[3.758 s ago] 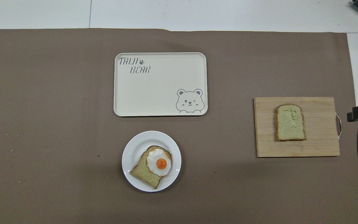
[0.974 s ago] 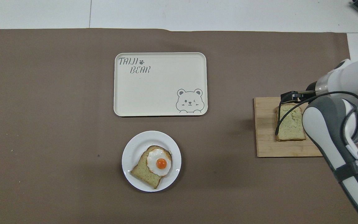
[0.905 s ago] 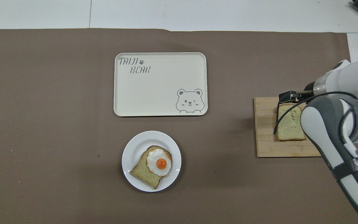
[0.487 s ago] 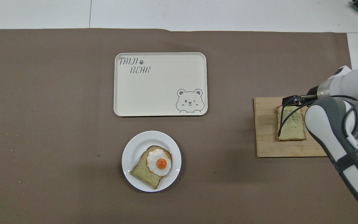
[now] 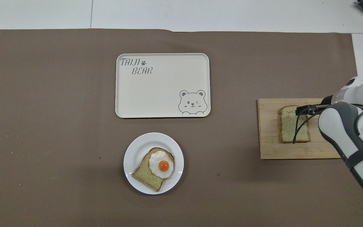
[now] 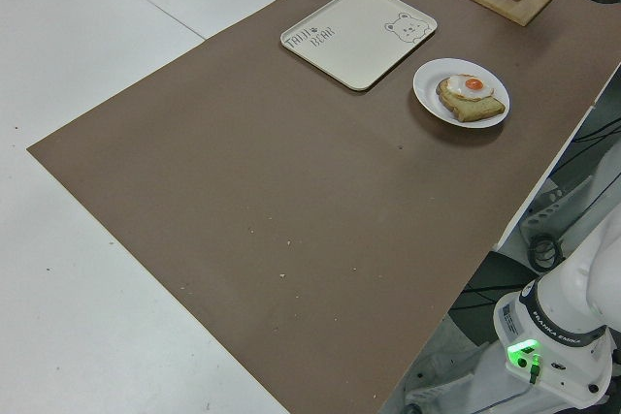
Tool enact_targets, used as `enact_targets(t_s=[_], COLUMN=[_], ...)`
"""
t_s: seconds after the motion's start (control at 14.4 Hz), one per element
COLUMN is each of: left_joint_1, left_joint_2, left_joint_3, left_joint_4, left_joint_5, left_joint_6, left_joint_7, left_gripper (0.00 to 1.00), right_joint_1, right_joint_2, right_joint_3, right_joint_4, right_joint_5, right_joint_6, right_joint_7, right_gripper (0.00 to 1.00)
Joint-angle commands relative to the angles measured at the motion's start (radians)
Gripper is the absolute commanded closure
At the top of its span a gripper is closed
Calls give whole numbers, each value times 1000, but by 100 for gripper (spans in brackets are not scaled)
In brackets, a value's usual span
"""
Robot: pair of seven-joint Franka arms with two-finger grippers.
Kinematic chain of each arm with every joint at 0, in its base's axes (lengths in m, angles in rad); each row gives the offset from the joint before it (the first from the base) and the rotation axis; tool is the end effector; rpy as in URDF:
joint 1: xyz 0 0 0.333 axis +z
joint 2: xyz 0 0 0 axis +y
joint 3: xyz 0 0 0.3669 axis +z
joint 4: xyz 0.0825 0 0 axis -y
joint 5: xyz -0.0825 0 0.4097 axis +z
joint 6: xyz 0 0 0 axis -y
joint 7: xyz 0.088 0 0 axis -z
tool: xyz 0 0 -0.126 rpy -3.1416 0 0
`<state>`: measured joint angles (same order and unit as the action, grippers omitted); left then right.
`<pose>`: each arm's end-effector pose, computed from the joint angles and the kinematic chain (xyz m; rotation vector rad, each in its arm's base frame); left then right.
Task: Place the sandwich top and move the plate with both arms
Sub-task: 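Grasp the bread slice edge with the right gripper and lift it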
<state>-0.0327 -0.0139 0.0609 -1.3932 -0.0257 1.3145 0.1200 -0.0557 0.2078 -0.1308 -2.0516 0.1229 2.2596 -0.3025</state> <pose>0.5434 0.0120 0.7286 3.1057 -0.1516 -0.0976 0.6041 -0.1065 0.3535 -3.0755 -0.0627 -0.0296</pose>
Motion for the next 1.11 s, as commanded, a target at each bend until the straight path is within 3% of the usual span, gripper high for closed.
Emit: enact_targets(t_s=[0.0,0.49,0.56,0.63,0.7,0.84,1.04], left_joint_1=[10,10,10,10,10,10,10], left_joint_2=[-17,-17,-17,-17,-17,-17,-17], left_joint_3=[-6,-6,-6,-6,-6,-6,-6], left_joint_4=[-13,-13,-13,-13,-13,-13,-13], left_joint_5=[1,1,1,1,1,1,1], left_joint_6=[-9,-8,-9,-8,-8,-8,-9], left_joint_7=[3,3,3,3,3,3,3], left_gripper=[0,0,0,0,0,0,0], right_joint_1=[-50,-49,-47,-44,-41,-42,-39], right_joint_2=[22,36,36,36,38,39,44], right_joint_3=[10,10,8,8,8,8,8], right_joint_4=[-27,-44,-44,-44,-44,-42,-36], right_joint_5=[91,144,144,144,144,143,143], right_joint_6=[54,69,69,69,69,69,69], right_joint_7=[-116,-125,-126,-138,-162,-176,-165], right_gripper=[0,0,6,43,68,100,100])
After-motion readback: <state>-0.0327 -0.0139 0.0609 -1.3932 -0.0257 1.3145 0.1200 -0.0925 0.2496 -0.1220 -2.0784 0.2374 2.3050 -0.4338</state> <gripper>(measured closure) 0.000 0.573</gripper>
